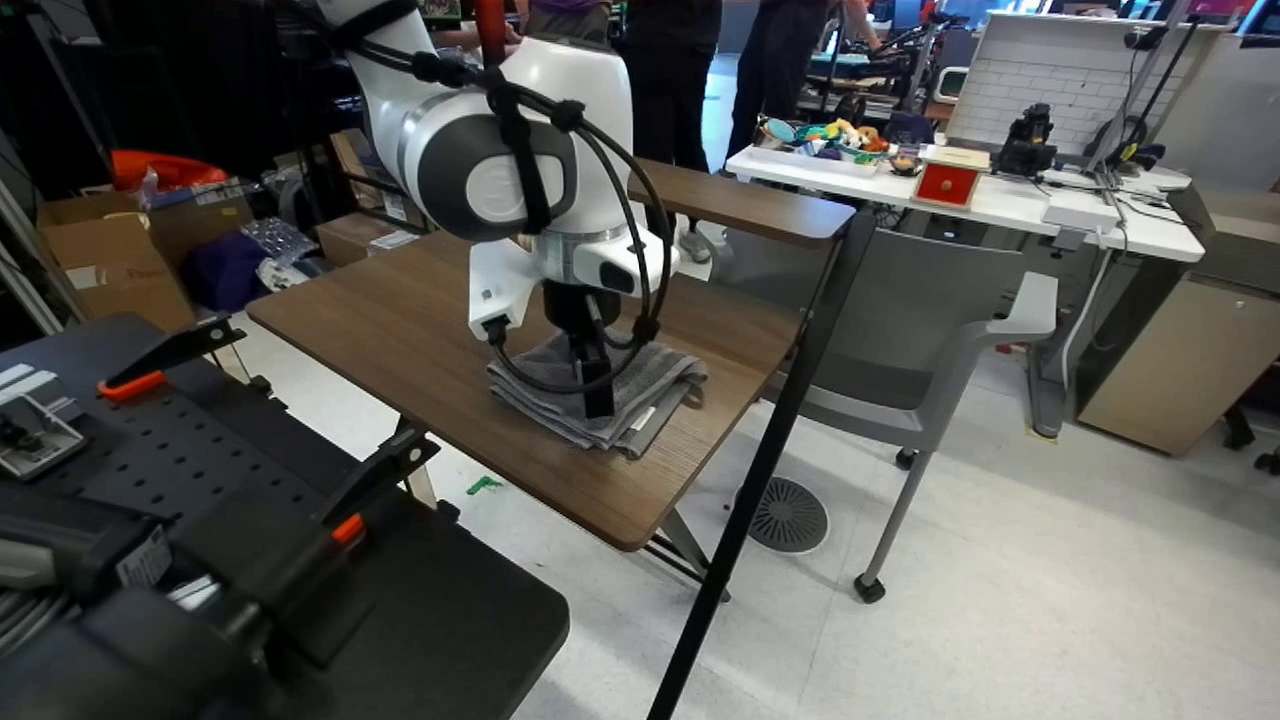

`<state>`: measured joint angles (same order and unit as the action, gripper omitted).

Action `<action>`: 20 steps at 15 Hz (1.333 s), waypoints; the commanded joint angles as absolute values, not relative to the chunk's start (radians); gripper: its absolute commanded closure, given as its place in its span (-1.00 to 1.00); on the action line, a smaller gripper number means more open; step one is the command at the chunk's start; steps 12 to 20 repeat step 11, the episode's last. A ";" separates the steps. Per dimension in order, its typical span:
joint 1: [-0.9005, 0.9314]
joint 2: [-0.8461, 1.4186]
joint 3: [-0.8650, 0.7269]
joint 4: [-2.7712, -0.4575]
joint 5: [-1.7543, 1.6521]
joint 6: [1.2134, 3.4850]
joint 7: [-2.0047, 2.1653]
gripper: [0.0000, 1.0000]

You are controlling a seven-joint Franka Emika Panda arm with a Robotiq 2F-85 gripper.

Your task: Move the potato to the left, wipe the table with the grey towel

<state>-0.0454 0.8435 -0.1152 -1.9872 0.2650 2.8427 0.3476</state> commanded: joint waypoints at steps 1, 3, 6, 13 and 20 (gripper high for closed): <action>-0.103 0.645 -0.015 -2.140 0.288 2.856 0.249 -1.00; -0.143 0.542 0.045 -2.208 0.308 2.850 0.195 -1.00; -0.230 0.389 0.161 -2.305 0.401 2.850 0.080 -1.00; -0.209 0.347 0.150 -2.312 0.448 2.825 0.035 -1.00; -0.209 0.347 0.150 -2.312 0.448 2.825 0.035 -1.00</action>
